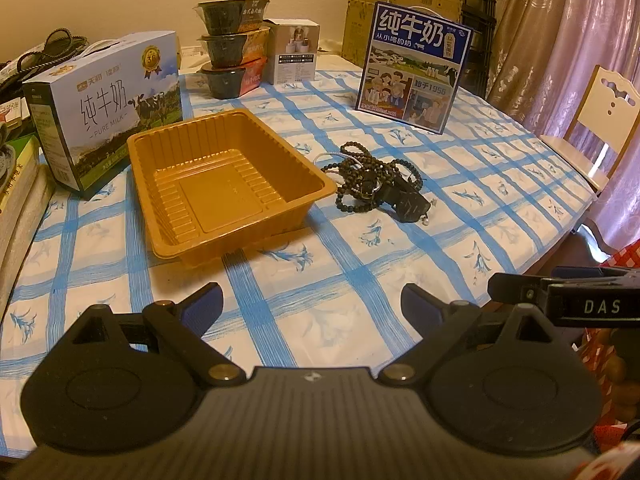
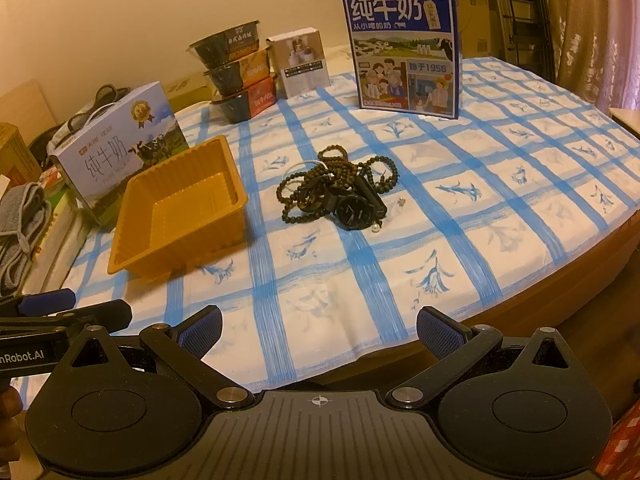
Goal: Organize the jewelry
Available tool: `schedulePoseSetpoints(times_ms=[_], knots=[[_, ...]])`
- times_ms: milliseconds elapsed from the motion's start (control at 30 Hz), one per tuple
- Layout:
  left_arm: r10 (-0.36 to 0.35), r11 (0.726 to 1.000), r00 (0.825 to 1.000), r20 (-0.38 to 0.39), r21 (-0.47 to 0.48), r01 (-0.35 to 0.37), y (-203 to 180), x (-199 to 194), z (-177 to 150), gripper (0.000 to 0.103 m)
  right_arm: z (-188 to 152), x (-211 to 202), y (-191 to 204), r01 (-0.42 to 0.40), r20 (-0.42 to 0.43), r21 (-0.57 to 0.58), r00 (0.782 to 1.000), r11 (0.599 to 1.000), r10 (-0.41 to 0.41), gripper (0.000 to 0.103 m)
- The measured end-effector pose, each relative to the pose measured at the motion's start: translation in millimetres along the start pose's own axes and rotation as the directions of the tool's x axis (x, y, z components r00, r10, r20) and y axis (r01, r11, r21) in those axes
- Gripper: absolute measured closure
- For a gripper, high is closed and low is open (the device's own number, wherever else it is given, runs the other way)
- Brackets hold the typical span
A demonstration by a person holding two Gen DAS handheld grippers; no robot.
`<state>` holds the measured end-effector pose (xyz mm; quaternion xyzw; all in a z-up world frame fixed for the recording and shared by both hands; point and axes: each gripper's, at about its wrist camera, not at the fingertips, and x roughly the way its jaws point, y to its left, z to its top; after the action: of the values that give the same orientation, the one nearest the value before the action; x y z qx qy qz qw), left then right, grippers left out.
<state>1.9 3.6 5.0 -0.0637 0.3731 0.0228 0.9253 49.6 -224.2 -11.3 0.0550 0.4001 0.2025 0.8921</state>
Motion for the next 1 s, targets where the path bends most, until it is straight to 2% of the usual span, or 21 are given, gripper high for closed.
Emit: schedulePoseSetpoints(times_ms=[1000], knots=[[-0.003,1.000,1.000,0.004,0.000,0.003,0.1,0.8,2.3,0.008,2.8,1.5,1.0,0.001,0.006,-0.005,1.000,1.000,-0.001,0.000]])
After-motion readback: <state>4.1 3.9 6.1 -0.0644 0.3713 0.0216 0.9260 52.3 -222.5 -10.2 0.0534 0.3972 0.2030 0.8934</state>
